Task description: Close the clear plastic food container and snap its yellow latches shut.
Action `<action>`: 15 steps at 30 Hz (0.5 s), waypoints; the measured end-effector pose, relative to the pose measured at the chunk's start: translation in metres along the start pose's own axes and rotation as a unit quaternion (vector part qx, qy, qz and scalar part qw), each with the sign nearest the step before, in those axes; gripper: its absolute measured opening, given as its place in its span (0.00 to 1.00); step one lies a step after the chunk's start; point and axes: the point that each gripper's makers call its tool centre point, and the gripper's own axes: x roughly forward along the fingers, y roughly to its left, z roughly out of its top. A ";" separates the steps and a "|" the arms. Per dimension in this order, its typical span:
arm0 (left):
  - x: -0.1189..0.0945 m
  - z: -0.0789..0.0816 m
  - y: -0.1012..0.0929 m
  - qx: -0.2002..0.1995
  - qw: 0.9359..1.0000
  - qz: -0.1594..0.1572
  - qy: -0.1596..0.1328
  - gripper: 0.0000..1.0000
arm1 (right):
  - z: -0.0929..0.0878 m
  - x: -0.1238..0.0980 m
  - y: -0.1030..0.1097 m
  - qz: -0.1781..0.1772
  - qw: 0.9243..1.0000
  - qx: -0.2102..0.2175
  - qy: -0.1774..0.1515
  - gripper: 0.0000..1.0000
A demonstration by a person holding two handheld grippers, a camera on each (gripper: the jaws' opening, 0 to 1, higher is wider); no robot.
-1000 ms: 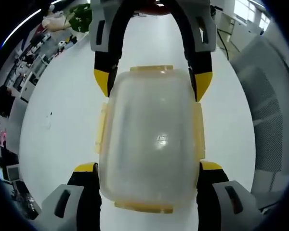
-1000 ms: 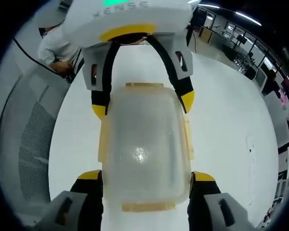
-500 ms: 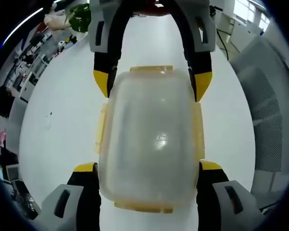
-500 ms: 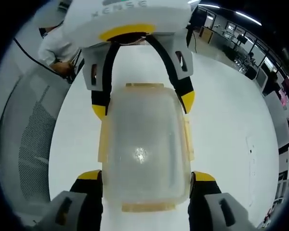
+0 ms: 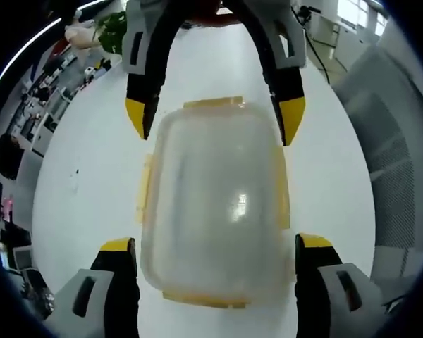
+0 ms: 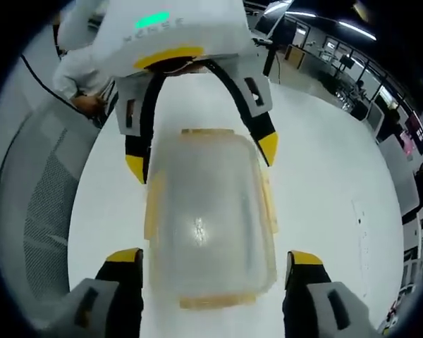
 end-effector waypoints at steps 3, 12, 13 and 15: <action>-0.003 0.000 0.002 -0.022 1.000 0.013 -0.010 0.95 | 0.000 -0.004 -0.002 -0.017 1.000 0.006 -0.017 0.95; -0.014 0.006 0.003 -0.071 0.996 0.037 -0.045 0.97 | -0.006 -0.012 0.003 -0.042 0.998 0.040 -0.039 0.99; -0.015 0.005 0.002 -0.074 0.995 0.038 -0.046 0.97 | -0.007 -0.013 0.003 -0.045 0.997 0.042 -0.040 0.99; -0.016 0.003 0.000 -0.074 0.995 0.041 -0.046 0.97 | -0.006 -0.016 0.005 -0.048 0.996 0.054 -0.048 0.99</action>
